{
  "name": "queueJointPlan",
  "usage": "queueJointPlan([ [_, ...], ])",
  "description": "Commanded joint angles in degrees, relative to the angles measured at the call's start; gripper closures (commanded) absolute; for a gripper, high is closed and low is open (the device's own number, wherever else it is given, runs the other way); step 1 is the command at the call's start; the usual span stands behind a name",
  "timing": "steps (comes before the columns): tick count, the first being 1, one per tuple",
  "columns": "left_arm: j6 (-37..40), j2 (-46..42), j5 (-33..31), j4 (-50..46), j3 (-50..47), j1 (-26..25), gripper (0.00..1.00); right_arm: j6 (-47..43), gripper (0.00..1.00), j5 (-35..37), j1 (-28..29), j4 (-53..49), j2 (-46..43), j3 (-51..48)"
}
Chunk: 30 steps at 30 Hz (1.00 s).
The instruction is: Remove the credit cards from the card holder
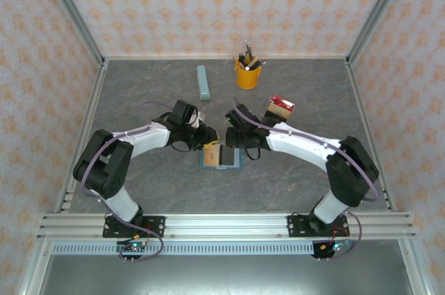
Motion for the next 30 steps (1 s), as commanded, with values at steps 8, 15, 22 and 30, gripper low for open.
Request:
queueJointPlan([
  [8, 2.0, 2.2, 0.8, -1.2, 0.9, -2.0, 0.77, 2.1, 0.80, 0.7, 0.5, -7.5, 7.3, 4.1],
  [15, 2.2, 4.6, 1.8, -0.2, 1.7, -2.5, 0.77, 2.0, 0.80, 0.4, 0.4, -8.7, 10.4, 4.6],
  [22, 3.4, 5.7, 2.9, 0.0, 1.8, -2.8, 0.76, 1.3, 0.80, -0.6, 0.2, -8.9, 12.7, 5.1],
  [30, 4.7, 7.4, 2.6, -0.8, 2.3, -2.8, 0.74, 1.1, 0.80, -1.4, -0.1, -8.7, 14.1, 5.0],
])
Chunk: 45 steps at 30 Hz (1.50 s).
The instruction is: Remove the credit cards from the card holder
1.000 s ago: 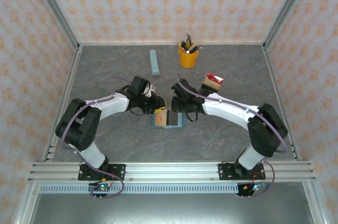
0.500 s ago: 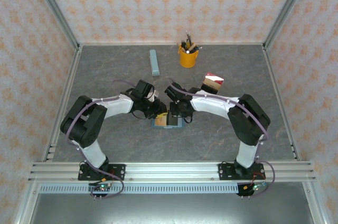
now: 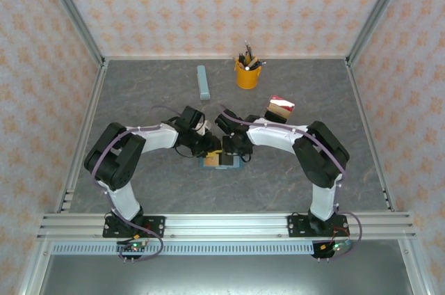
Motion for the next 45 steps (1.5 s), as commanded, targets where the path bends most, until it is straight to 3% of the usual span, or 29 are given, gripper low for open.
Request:
queueJointPlan([
  [1, 1.8, 1.2, 0.5, -0.8, 1.4, -0.3, 0.75, -0.3, 0.80, -0.2, -0.3, -2.0, 2.4, 0.3],
  [26, 4.0, -1.4, 2.9, 0.9, -0.7, 1.4, 0.90, -0.1, 0.81, 0.8, -0.5, -3.0, 4.0, 0.1],
  [33, 5.3, -3.5, 0.6, -1.8, -1.3, 2.3, 1.00, 0.1, 0.81, 1.7, -0.6, -3.7, 4.1, 0.0],
  [45, 7.7, -12.3, -3.7, -8.1, -3.2, 6.4, 1.00, 0.2, 0.81, 0.3, -1.1, -1.7, 0.1, -0.1],
])
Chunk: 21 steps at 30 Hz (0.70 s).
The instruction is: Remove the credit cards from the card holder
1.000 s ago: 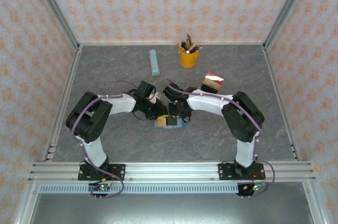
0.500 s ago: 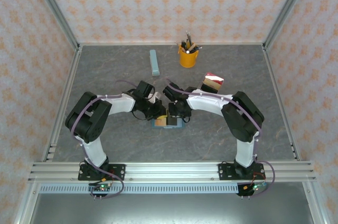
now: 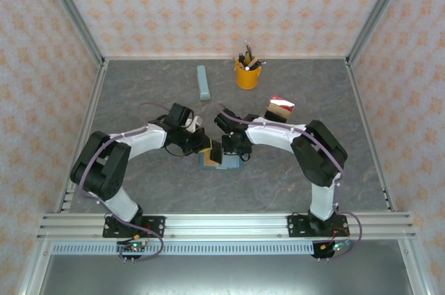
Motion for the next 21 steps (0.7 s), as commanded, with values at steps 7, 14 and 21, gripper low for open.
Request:
queueJointPlan([
  [7, 3.2, -8.8, -4.1, -6.8, -0.4, 2.9, 1.00, 0.8, 0.76, -4.9, -1.2, 6.6, -8.3, -3.0],
  [14, 0.9, -10.2, -0.9, -3.2, -2.0, 3.2, 1.00, 3.7, 0.60, -13.0, -2.6, 15.7, -14.1, -7.7],
  [21, -4.9, -11.4, 4.4, 4.7, -2.9, 3.3, 1.00, 11.7, 0.37, -22.0, -6.6, 30.4, -19.3, -15.8],
])
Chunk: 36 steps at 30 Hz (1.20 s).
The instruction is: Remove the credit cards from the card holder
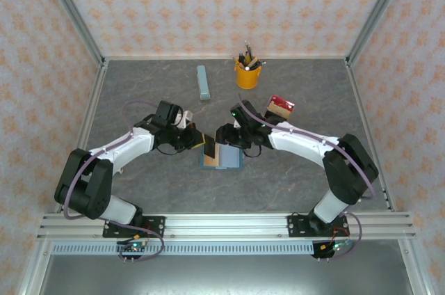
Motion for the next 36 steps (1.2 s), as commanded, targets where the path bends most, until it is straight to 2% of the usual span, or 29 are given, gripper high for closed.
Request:
queueJointPlan([
  [1, -4.0, -2.4, 4.3, 6.5, -0.7, 0.7, 1.00, 5.7, 0.35, -6.0, -2.4, 10.9, -3.3, -3.7],
  [8, -10.7, -4.3, 8.0, 15.1, -2.5, 1.2, 1.00, 15.8, 0.22, -13.2, -6.8, 28.1, -4.7, -11.8],
  [12, -14.5, -5.2, 9.5, 19.7, -3.1, 1.2, 1.00, 18.4, 0.21, -15.4, -6.8, 32.6, -4.4, -12.2],
  [18, -16.7, -6.7, 9.9, 21.3, -3.1, 1.2, 1.00, 22.3, 0.24, -17.5, -7.0, 39.3, -4.2, -12.6],
  [31, -16.1, -6.9, 9.7, 19.7, -2.7, 1.1, 1.00, 23.3, 0.58, -18.2, -7.0, 41.5, -5.0, -12.7],
  [36, -14.8, -7.1, 9.4, 17.0, -2.0, 1.3, 1.00, 20.9, 0.81, -17.8, -7.0, 37.9, -5.2, -11.5],
])
